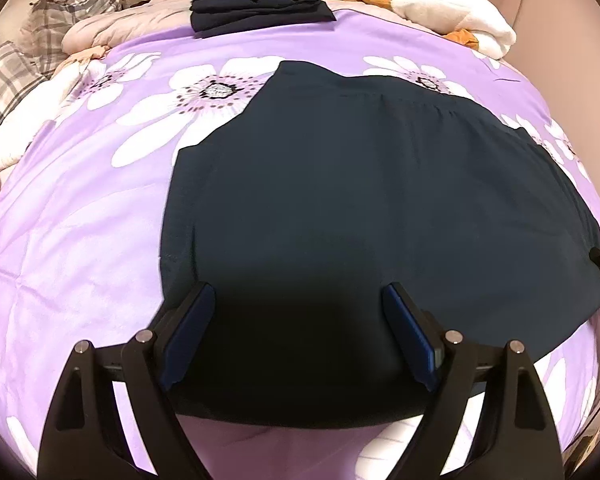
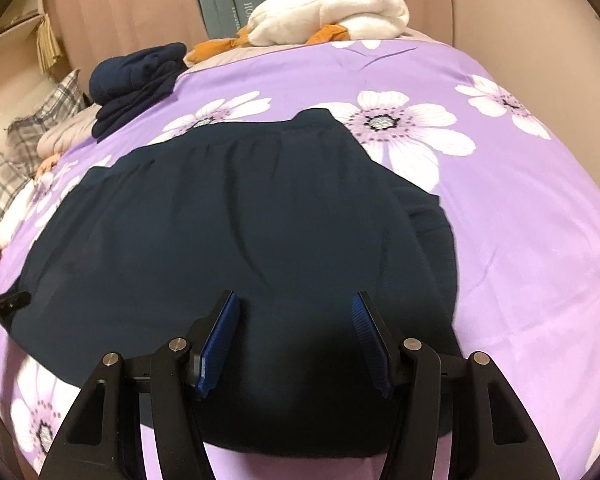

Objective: Fold large clothes

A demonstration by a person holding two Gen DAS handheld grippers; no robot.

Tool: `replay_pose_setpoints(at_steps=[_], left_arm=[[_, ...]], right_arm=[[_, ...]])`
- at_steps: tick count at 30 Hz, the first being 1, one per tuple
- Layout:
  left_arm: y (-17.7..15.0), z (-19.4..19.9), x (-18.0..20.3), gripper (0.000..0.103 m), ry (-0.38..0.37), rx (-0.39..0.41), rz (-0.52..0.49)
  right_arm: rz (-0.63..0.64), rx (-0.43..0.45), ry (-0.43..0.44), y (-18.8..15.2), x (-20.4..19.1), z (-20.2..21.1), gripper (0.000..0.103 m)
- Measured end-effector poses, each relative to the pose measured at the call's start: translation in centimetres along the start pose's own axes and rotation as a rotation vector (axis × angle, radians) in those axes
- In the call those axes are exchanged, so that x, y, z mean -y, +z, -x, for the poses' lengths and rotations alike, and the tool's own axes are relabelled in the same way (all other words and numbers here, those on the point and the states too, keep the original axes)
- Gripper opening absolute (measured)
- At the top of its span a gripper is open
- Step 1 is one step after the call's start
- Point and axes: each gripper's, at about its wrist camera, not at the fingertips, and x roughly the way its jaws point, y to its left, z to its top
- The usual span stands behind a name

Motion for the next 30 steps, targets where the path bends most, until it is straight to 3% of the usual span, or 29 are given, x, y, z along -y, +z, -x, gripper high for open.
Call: replay_pose_setpoints(at_steps=[11, 17, 22, 26, 30], left_arm=[[-0.9, 0.9, -1.3, 0.087, 0.065, -0.001, 0.011], [-1.6, 1.2, -3.1, 0.088, 0.059, -0.020, 0.072], [-1.8, 1.6, -4.6, 0.088, 0.043, -0.027, 0.133], [-2.2, 2.8, -5.1, 0.088, 0.061, -0.016, 0.144], [-2.3, 3.8, -4.9, 0.087, 0.100, -0.006, 0.106]], right_arm=[[-0.001, -0.004, -0.045, -0.5, 1.0, 0.8, 0.057], [-0.018, -0.007, -0.086, -0.9, 1.9, 1.4, 0.057], [-0.072, -0.030, -0.130, -1.4, 3.7, 1.8, 0.057], [-0.161, -0.032, -0.111, -2.0, 5.6, 2.6, 0.057], [-0.185, -0.022, -0.136, -2.3, 6.3, 3.7, 0.057]])
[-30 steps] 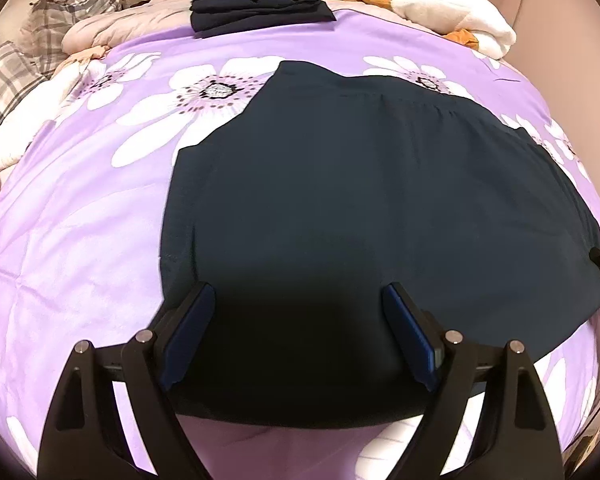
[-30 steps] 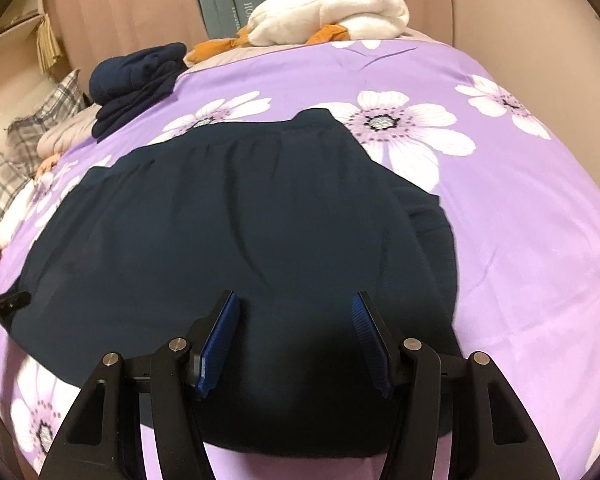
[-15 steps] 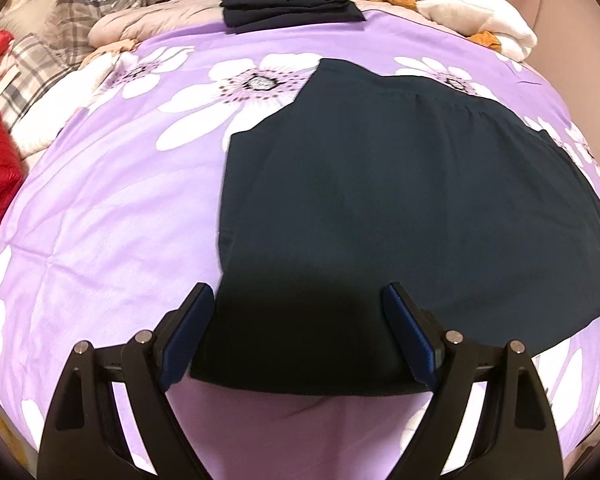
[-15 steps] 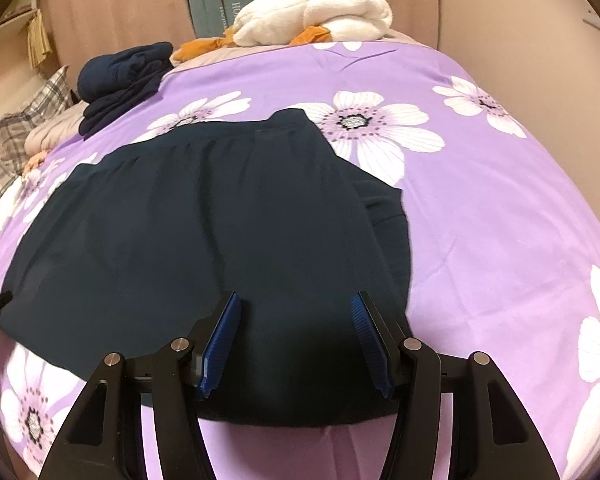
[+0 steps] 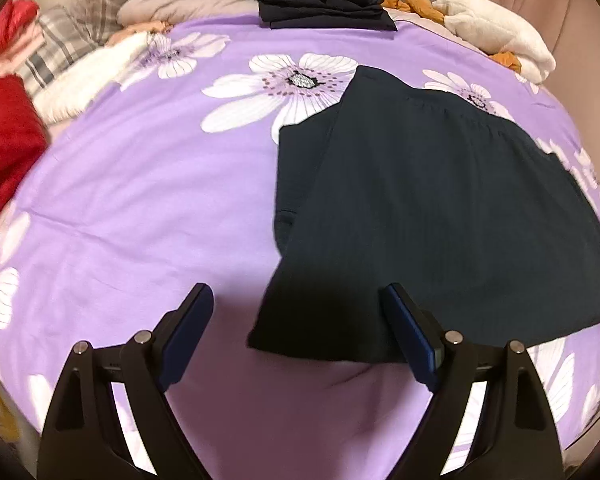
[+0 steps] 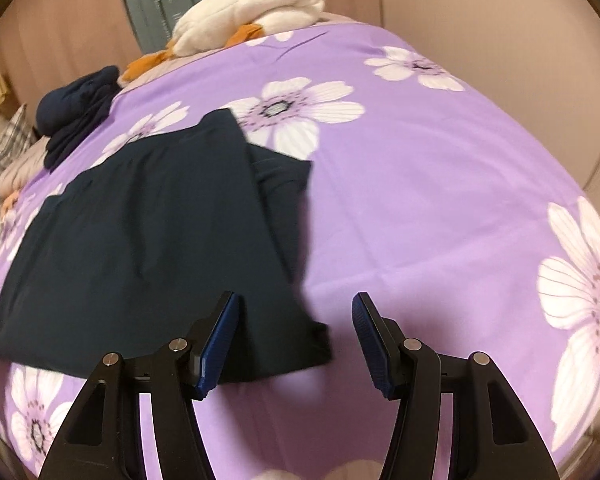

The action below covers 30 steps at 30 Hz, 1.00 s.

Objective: Fold large clothes

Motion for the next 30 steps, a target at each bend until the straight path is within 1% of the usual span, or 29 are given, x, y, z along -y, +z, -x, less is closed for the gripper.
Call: replay_pose_setpoints(at_steps=[3, 7, 13, 15, 18, 21, 24, 27, 29, 30], left_arm=[[-0.2, 1.3, 0.5, 0.087, 0.005, 0.026, -0.037], [-0.3, 3.2, 2.5, 0.087, -0.021, 0.076, -0.091], [0.1, 4.1, 7.2, 0.087, -0.077, 0.116, -0.200], [0.1, 4.1, 8.8, 0.087, -0.096, 0.121, -0.229], [0.1, 3.8, 10.9, 0.087, -0.134, 0.127, -0.253], [0.0, 3.1, 13.0, 0.087, -0.161, 0.128, -0.280], [-0.2, 1.9, 14.7, 0.087, -0.164, 0.125, -0.310], [-0.6, 0.0, 15.8, 0.087, -0.143, 0.095, -0.344], [-1.0, -1.1, 15.8, 0.088, -0.141, 0.066, -0.350], [-1.1, -1.3, 15.7, 0.089, -0.147, 0.065, -0.346]], right_arm=[[0.006, 0.028, -0.013, 0.2, -0.1, 1.4, 0.057], [0.052, 0.072, 0.050, 0.4, -1.9, 3.0, 0.057], [0.193, 0.093, 0.216, 0.4, -8.9, 3.3, 0.057], [0.242, 0.089, 0.277, 0.5, -11.6, 2.9, 0.057], [0.293, 0.069, 0.333, 0.4, -14.7, 1.6, 0.057], [0.336, 0.057, 0.357, 0.0, -17.1, 0.4, 0.057], [0.366, 0.042, 0.362, -0.6, -18.6, -1.0, 0.057], [0.408, 0.020, 0.331, -1.9, -19.8, -2.1, 0.057], [0.427, 0.022, 0.313, -2.3, -19.9, -2.2, 0.057], [0.428, 0.017, 0.315, -2.4, -19.8, -2.5, 0.057]])
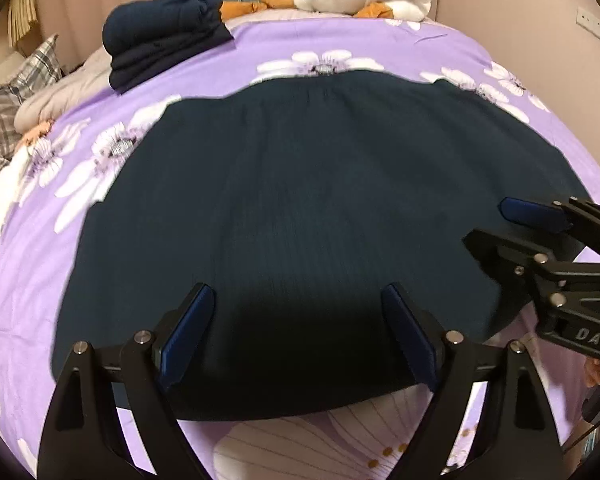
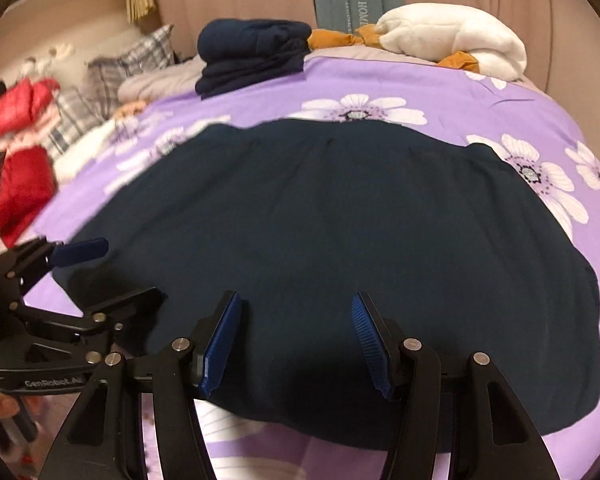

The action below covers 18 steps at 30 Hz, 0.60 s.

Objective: Fold large clothes

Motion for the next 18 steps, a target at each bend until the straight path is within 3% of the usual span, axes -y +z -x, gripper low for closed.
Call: replay_pose_setpoints(at_steps=[6, 18], left_arm=[[-0.4, 0.2, -0.3, 0.093, -0.010, 0.014, 0.015], [-1.2, 0.6, -1.4, 0.098, -0.005, 0.016, 0.032]], right_arm=[[-0.023, 0.004, 0.029, -0.4, 1.0, 0.4, 0.057], [-0.017, 0.017, -0.018, -0.9, 1.5, 0.9, 0.057]])
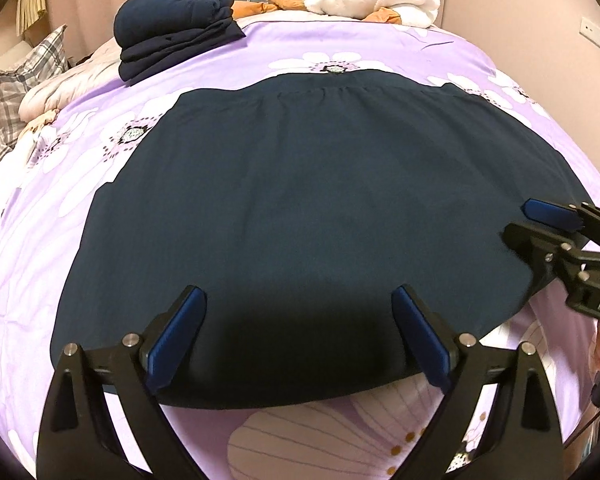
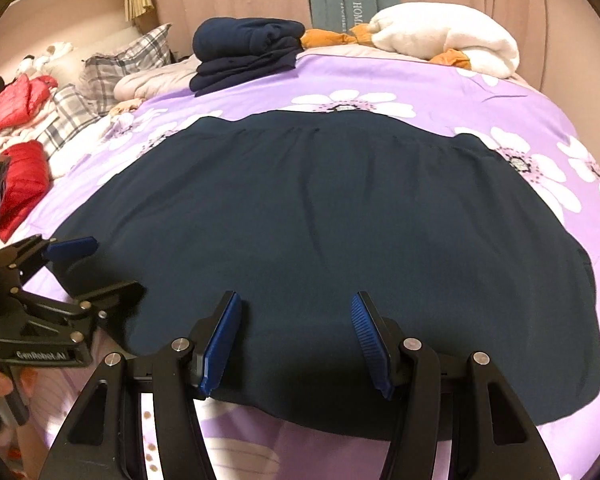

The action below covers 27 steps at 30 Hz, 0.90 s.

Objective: Fold large clothes

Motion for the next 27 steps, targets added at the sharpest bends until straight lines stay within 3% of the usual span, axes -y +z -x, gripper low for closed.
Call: replay_pose_setpoints(at_steps=[10, 27], left_arm=[[-0.8, 0.6, -1.4, 0.099, 0.004, 0.000, 0.026], [-1.8, 2.1, -3.3, 0.099, 0.024, 0.028, 0.065]], right_arm=[[-0.035, 0.011, -0.002, -0.5, 0.8, 0.7, 0.057], [-0.221, 0.063, 0.139, -1.0, 3.7, 2.3, 0.057]])
